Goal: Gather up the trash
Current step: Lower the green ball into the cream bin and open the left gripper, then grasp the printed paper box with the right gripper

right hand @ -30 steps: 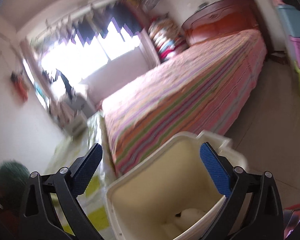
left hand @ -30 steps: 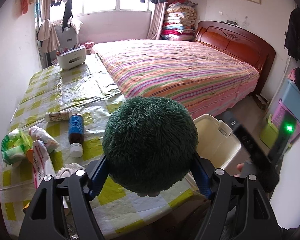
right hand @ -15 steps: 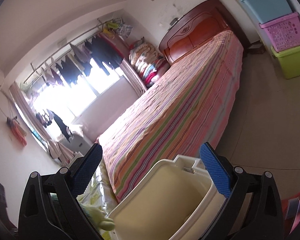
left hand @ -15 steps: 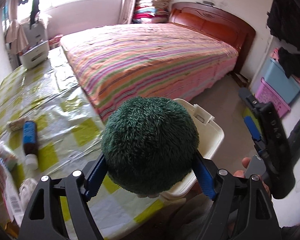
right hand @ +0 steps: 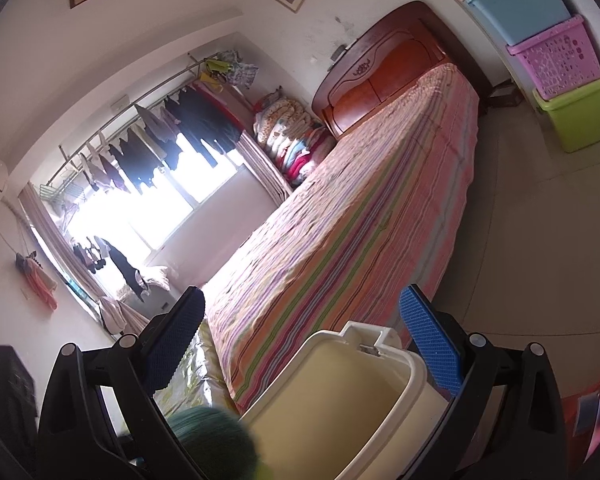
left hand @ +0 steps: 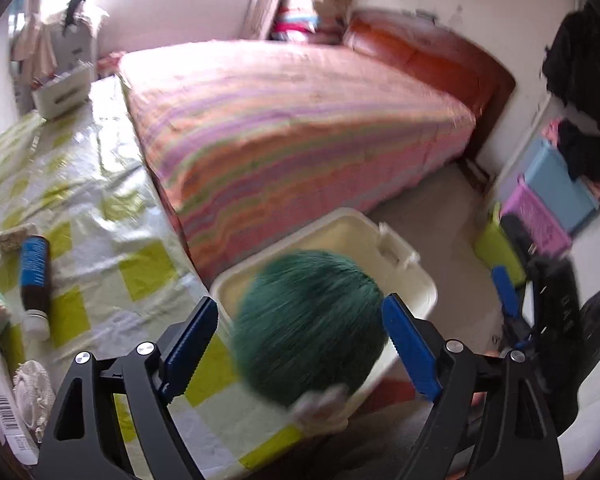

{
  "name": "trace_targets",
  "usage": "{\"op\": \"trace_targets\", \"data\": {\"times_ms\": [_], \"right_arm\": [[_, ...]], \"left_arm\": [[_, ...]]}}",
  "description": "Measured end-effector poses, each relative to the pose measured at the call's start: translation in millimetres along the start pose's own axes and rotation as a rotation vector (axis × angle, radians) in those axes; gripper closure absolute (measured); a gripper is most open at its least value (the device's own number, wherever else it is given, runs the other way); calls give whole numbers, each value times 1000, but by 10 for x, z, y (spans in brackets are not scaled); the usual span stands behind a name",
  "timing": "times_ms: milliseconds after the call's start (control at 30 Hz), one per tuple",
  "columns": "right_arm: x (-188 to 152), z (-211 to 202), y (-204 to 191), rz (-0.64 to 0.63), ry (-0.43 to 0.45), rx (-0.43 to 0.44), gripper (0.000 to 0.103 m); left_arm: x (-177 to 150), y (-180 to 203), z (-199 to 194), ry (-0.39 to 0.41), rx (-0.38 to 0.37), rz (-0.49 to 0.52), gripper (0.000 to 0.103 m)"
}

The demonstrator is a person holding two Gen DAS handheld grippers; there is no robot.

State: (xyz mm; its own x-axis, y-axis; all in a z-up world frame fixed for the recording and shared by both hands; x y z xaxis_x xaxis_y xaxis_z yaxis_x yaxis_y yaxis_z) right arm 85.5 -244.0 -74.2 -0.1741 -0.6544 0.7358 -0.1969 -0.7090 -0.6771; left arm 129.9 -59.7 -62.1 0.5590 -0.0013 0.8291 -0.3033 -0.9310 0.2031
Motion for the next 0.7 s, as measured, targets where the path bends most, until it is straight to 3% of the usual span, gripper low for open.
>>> {"op": "trace_targets", "data": {"times_ms": [133,300,433,700], "right_arm": [[-27,0,-64,-9,-6,17,7],[-77,-30,-272,-75,-14,82,7],[-265,-82,-610,-140,-61,202,6],[-951,-200,-1334,-230,-263,452,6]], "left_arm": [[139,2,-120,31,-3,12,21],[252,-204,-459,134,44,-10,21],[194,-487,-755,186,100,-59,21],[-223,-1122,-1327,221,272,-97,21]]}}
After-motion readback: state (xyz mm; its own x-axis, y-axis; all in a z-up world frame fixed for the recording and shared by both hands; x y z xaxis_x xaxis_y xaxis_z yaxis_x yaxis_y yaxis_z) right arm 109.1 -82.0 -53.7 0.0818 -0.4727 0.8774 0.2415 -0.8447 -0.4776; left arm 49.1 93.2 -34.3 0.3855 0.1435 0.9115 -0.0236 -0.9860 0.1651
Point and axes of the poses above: each gripper's, at about its wrist camera, not at the fingertips, and z roughly the way its jaws point, y to its right, x to its top, the point moved 9 cm from there along z, roughly the way its jaws point, and after that the axes turned 15 degrees about y, right-handed, at the moved point
